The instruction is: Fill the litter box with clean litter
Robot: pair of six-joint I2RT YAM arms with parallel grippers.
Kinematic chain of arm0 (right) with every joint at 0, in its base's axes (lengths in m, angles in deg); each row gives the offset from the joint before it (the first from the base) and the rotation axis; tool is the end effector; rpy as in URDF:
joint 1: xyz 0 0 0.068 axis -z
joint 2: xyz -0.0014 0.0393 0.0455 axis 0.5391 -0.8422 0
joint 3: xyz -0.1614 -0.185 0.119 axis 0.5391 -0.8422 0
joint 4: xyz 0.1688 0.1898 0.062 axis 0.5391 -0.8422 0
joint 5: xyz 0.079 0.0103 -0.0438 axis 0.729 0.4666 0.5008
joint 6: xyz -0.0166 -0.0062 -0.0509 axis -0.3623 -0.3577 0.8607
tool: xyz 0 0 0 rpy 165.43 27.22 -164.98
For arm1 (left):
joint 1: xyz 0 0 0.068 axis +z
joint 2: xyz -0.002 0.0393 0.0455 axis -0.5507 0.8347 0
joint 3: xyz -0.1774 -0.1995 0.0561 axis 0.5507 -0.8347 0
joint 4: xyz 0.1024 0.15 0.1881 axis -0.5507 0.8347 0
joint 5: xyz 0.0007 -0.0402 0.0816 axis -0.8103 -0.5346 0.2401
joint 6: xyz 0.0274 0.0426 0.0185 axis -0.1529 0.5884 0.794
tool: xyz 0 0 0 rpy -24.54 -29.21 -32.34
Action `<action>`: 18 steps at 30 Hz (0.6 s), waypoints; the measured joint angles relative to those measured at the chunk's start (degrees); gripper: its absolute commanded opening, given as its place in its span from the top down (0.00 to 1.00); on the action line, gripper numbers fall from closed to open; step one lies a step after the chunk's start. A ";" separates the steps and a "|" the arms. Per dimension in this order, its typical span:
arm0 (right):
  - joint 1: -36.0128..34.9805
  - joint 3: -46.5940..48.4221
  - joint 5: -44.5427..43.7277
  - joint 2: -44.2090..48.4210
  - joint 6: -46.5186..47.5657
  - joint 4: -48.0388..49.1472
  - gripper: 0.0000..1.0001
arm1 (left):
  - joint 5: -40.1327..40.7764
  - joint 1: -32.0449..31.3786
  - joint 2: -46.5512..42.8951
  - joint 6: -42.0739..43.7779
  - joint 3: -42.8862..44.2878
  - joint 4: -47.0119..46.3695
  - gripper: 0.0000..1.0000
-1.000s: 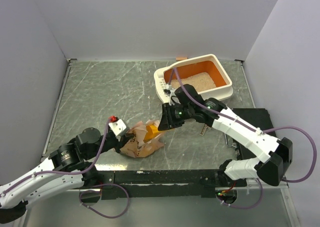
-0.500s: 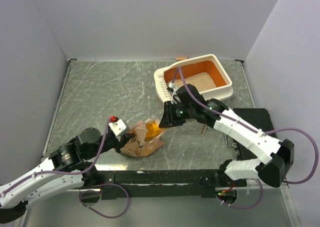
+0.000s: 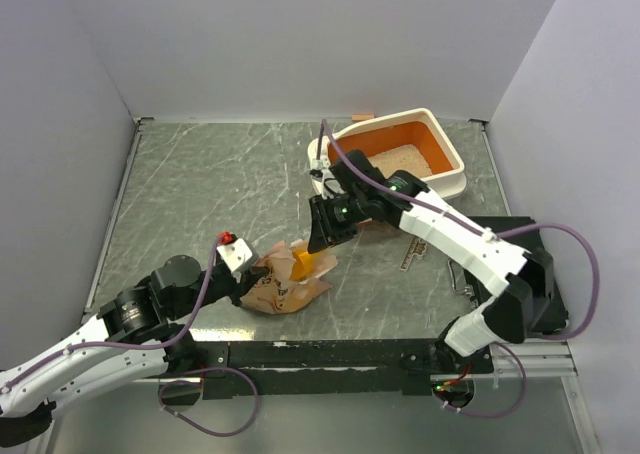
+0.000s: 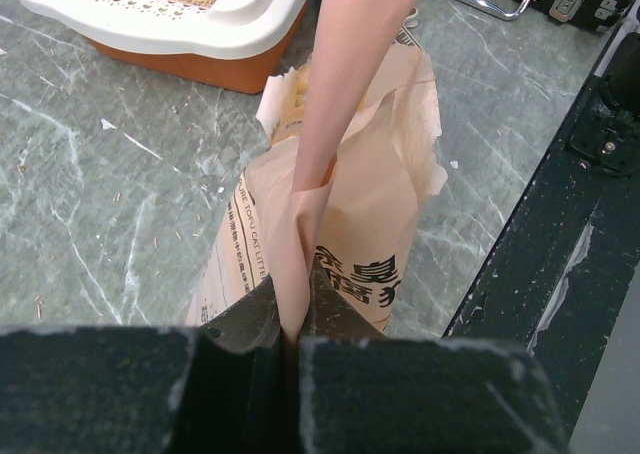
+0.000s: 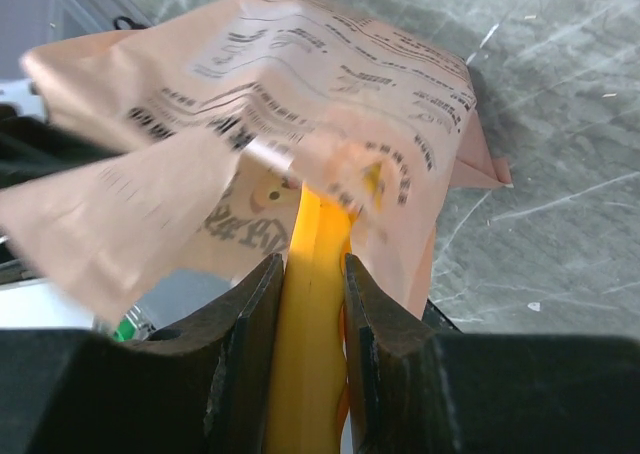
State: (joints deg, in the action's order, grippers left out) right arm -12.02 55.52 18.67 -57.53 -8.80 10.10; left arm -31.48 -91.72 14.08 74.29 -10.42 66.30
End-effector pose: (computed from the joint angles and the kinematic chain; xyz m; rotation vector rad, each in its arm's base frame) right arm 0.2073 0.2256 0.3460 -0.6628 2.5790 1.0006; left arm 0.0651 -0.1012 0.3043 0.8415 1.6832 -0.6815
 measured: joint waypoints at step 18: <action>-3.06 -14.67 13.38 -10.45 -8.66 25.66 1.00 | -0.15 0.00 0.13 0.00 0.00 1.18 0.99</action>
State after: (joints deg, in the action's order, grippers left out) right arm -15.08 40.86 32.05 -67.98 -17.46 35.76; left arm -31.63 -91.72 14.21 74.29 -10.42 67.48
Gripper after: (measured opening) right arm 0.344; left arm 0.067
